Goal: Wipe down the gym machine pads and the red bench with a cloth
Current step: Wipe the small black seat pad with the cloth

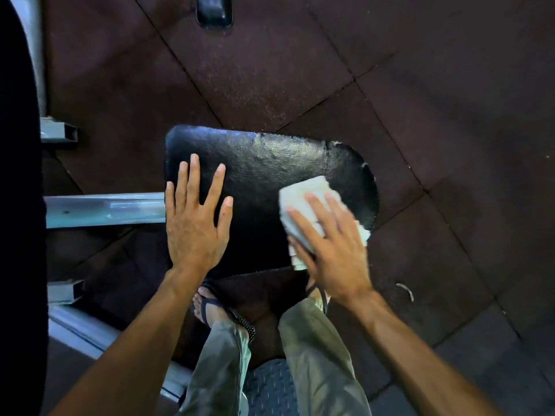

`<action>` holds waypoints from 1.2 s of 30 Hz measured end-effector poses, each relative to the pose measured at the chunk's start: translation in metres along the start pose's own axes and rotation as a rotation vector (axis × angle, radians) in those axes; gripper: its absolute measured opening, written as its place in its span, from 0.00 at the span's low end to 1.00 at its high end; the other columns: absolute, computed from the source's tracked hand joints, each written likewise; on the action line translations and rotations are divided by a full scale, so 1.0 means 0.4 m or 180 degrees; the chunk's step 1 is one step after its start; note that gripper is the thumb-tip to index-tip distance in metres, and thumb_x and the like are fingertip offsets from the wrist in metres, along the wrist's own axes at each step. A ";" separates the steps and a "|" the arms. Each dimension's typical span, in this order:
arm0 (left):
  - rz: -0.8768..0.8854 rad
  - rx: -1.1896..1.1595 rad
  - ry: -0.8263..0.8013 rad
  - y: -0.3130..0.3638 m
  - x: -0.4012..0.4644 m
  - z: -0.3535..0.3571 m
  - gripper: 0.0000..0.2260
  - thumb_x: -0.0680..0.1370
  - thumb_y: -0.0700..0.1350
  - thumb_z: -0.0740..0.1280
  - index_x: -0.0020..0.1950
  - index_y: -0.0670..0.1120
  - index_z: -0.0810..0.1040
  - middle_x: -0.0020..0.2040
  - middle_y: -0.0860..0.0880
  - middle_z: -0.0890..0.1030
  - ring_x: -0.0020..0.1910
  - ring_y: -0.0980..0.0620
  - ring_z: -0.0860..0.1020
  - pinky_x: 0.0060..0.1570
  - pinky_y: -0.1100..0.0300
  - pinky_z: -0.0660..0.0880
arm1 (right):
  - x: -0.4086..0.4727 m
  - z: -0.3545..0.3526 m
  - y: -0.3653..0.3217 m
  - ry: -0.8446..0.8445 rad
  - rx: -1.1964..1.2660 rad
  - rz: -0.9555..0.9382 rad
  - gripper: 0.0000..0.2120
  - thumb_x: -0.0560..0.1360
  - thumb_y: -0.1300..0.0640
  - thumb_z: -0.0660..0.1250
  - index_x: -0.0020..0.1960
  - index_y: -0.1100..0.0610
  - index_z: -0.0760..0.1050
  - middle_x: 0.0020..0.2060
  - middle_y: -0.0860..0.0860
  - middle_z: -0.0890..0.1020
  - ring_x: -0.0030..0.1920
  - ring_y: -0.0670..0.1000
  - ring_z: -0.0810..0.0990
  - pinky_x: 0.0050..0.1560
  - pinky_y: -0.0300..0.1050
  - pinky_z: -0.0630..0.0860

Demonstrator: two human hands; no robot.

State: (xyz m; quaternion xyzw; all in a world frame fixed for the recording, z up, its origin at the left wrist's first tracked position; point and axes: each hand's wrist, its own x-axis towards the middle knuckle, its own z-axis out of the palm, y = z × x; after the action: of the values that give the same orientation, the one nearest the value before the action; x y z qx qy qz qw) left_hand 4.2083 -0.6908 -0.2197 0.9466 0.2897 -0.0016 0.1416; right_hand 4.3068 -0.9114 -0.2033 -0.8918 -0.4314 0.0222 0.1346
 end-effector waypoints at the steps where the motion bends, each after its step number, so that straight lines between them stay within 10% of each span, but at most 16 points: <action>1: -0.0024 -0.0015 -0.0002 0.002 -0.001 0.002 0.23 0.84 0.55 0.52 0.80 0.55 0.55 0.81 0.46 0.50 0.81 0.46 0.49 0.79 0.44 0.50 | -0.005 -0.011 0.036 0.0027 -0.0048 0.0102 0.24 0.81 0.47 0.64 0.75 0.48 0.65 0.73 0.59 0.71 0.74 0.64 0.65 0.67 0.65 0.71; 6: -0.0058 0.0069 0.0029 0.005 -0.002 0.012 0.23 0.84 0.56 0.50 0.80 0.56 0.54 0.82 0.46 0.50 0.81 0.46 0.48 0.79 0.44 0.49 | 0.191 0.020 0.063 0.0570 -0.0011 0.1061 0.21 0.82 0.47 0.62 0.72 0.54 0.70 0.69 0.60 0.74 0.71 0.66 0.69 0.70 0.65 0.67; 13: -0.0017 0.0092 -0.0046 -0.002 -0.001 0.002 0.24 0.84 0.57 0.49 0.80 0.55 0.54 0.82 0.46 0.50 0.81 0.46 0.48 0.79 0.44 0.50 | 0.083 0.020 -0.067 -0.0022 0.0263 0.0094 0.22 0.82 0.47 0.62 0.75 0.49 0.68 0.74 0.56 0.70 0.75 0.64 0.64 0.69 0.65 0.68; 19: -0.0005 0.0127 -0.0030 -0.003 0.002 0.009 0.24 0.83 0.59 0.48 0.80 0.56 0.54 0.82 0.46 0.50 0.81 0.46 0.48 0.79 0.45 0.49 | 0.064 0.005 -0.084 -0.0104 -0.0014 0.0543 0.29 0.80 0.37 0.59 0.78 0.44 0.61 0.80 0.55 0.60 0.80 0.63 0.54 0.76 0.66 0.52; 29: -0.0070 -0.0305 -0.0519 0.018 0.015 -0.062 0.23 0.83 0.56 0.51 0.79 0.53 0.58 0.81 0.45 0.51 0.81 0.45 0.49 0.78 0.45 0.48 | 0.116 0.013 -0.083 0.0033 0.0545 0.0773 0.23 0.77 0.58 0.69 0.71 0.52 0.71 0.66 0.58 0.76 0.65 0.65 0.74 0.65 0.61 0.73; 36: 0.0038 -0.1106 -0.1269 0.185 -0.149 -0.274 0.28 0.80 0.59 0.50 0.70 0.43 0.72 0.71 0.41 0.72 0.72 0.44 0.68 0.75 0.50 0.63 | -0.046 -0.227 -0.172 -0.0255 0.1532 0.2082 0.23 0.80 0.54 0.66 0.74 0.50 0.68 0.67 0.53 0.74 0.62 0.60 0.74 0.68 0.55 0.71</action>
State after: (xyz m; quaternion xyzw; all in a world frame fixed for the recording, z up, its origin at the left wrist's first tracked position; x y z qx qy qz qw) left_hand 4.1908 -0.7523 -0.0895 0.8907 0.2465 -0.1375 0.3563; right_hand 4.2568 -0.9052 -0.0994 -0.9234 -0.1124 0.1989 0.3083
